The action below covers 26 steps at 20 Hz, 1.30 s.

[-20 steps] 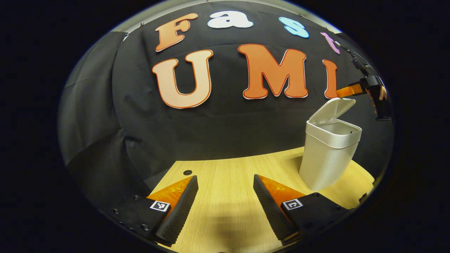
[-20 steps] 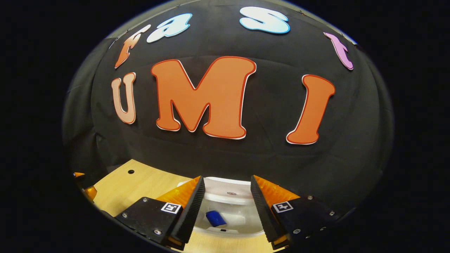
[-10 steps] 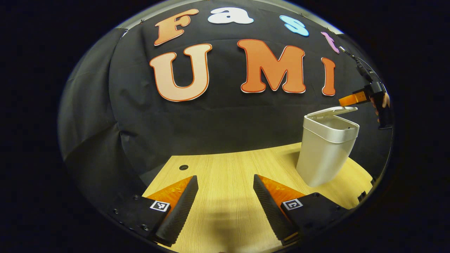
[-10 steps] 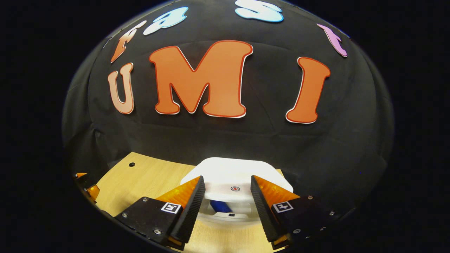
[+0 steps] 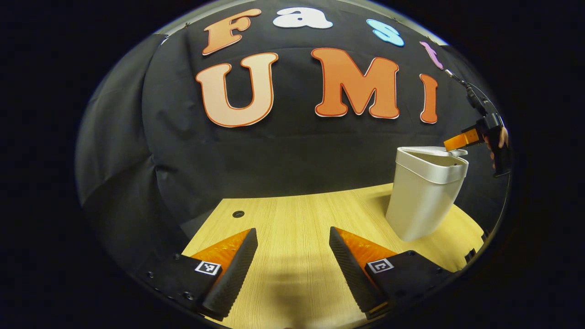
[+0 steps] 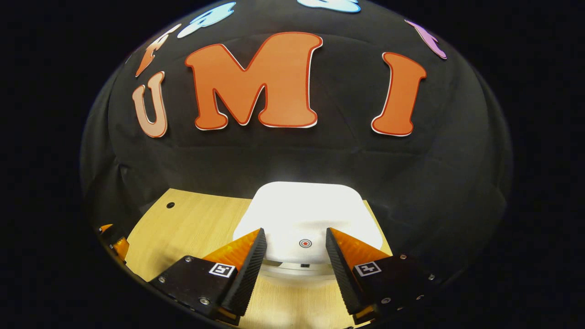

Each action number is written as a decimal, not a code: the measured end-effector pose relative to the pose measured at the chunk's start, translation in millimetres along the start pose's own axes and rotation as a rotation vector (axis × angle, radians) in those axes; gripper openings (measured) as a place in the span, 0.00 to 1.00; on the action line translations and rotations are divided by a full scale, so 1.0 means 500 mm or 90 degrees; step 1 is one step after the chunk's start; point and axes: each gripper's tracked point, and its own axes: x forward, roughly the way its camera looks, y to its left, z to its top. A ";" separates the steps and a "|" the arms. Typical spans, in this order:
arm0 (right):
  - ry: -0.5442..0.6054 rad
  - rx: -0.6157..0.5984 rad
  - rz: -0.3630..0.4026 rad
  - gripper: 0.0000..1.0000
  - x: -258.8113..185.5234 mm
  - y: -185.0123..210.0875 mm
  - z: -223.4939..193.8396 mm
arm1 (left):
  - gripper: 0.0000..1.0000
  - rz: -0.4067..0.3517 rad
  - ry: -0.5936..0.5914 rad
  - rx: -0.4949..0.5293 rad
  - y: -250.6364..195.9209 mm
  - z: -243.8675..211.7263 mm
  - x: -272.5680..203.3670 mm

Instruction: Press the lid of the desktop garbage bin to open it, pick up the crumpled paper on the desktop and throw it into the bin, then pick up the pop can on the desktop and drop it into the bin, and finally close the garbage bin lid.

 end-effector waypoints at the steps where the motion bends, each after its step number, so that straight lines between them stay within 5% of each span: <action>1: 0.004 0.002 -0.002 0.80 0.002 -0.001 -0.003 | 1.00 0.001 0.001 -0.001 0.002 -0.004 0.002; 26: 0.007 0.028 -0.039 0.76 0.020 0.000 -0.046 | 1.00 -0.026 0.026 0.011 -0.012 -0.017 0.035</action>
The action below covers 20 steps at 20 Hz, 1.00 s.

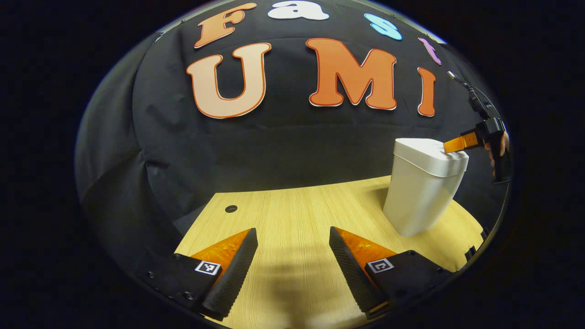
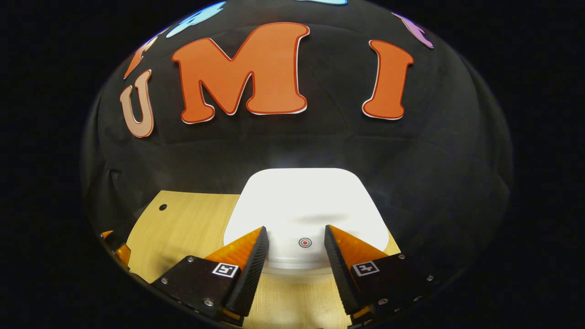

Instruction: Press the lid of the desktop garbage bin to open it, pick up the crumpled paper on the desktop and throw it into the bin, then pick up the pop can on the desktop and drop it into the bin, and finally close the garbage bin lid.

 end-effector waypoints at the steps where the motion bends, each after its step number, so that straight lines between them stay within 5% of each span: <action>1: -0.007 0.002 0.000 0.76 -0.001 0.000 0.003 | 1.00 0.001 -0.004 0.002 0.001 0.006 -0.001; 6: -0.030 0.004 -0.004 0.70 -0.014 0.011 -0.001 | 1.00 0.009 -0.036 0.005 0.026 0.058 -0.008; 20: -0.168 -0.028 0.042 0.85 -0.097 0.134 0.012 | 1.00 0.010 -0.145 0.024 0.023 0.207 -0.049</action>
